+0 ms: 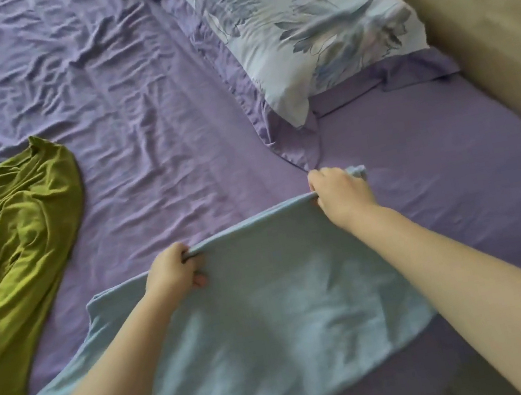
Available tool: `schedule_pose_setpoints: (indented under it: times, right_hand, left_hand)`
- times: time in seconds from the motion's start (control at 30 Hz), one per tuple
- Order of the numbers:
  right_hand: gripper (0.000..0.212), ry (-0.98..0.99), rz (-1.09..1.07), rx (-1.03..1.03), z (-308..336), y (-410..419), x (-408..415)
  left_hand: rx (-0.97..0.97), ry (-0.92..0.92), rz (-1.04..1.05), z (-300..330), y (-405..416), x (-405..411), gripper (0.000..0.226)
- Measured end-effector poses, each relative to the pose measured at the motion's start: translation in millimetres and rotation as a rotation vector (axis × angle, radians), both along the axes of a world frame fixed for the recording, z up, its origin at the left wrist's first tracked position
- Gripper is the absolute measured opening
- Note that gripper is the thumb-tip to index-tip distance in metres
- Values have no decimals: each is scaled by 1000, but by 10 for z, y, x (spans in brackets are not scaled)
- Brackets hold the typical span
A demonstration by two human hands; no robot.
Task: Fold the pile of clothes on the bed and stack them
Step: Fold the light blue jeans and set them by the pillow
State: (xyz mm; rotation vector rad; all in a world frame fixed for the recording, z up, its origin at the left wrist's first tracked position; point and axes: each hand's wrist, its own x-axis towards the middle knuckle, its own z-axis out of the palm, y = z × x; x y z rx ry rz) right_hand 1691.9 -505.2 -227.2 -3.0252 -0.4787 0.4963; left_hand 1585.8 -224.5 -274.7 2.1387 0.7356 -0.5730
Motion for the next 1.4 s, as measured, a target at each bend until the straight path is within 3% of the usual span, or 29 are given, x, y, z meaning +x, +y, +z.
schedule_pose_setpoints:
  times: [0.07, 0.13, 0.2, 0.37, 0.43, 0.53, 0.57, 0.63, 0.67, 0.7, 0.8, 0.83, 1.0, 1.1, 1.2, 1.27, 1.4]
  right_hand:
    - [44, -32, 22, 169, -25, 14, 93]
    - [70, 94, -17, 194, -75, -98, 75]
    - [74, 166, -106, 132, -181, -314, -104]
    - [80, 215, -470, 203, -396, -917, -884]
    - [75, 238, -582, 196, -423, -1072, -1056]
    - [26, 349, -683, 353, -426, -1217, -1096]
    - [17, 367, -691, 473, -379, -1244, -1069]
    - [27, 423, -712, 731, -254, -1265, -988]
    - [28, 460, -734, 833, -181, -1257, -950]
    - [30, 507, -761, 904, -100, -1244, -917]
    - [31, 684, -895, 1028, 52, -1257, -883]
    - [29, 696, -933, 1050, 77, -1280, -895]
    - [19, 486, -939, 966, -18, -1404, -1138]
    - [13, 502, -963, 1111, -67, -1305, -1297]
    - [39, 619, -950, 1324, -59, -1144, -1357]
    - [52, 609, -863, 1326, -75, -1056, -1377]
    - [58, 342, -949, 961, -278, -1015, -1304]
  left_hand:
    - [70, -85, 61, 33, -36, 120, 12]
    - [152, -125, -63, 65, -208, 170, 45]
    - [120, -186, -157, 132, -537, 130, 60]
    - [-97, -133, -485, 118, -1664, -336, 37]
    - [-85, -134, -581, 94, -2052, -547, 35]
    - [-25, -136, -655, 97, -2440, -688, 56]
    - [-40, -136, -640, 125, -2539, -688, 70]
    - [-71, -159, -548, 191, -2715, -649, 89]
    - [-56, -168, -496, 226, -2794, -618, 89]
    - [-41, -168, -437, 263, -2851, -580, 80]
    - [-6, -155, -300, 332, -2867, -462, 21]
    - [-22, -151, -263, 343, -2823, -427, 24]
    - [-565, -106, 103, 357, -2396, -322, 20]
    - [-753, -85, 179, 424, -2178, -310, 31]
    - [-846, -67, 210, 492, -2101, -310, 31]
    - [-864, -66, 223, 529, -2100, -313, 30]
    - [-945, -130, 460, 623, -2048, -274, 27]
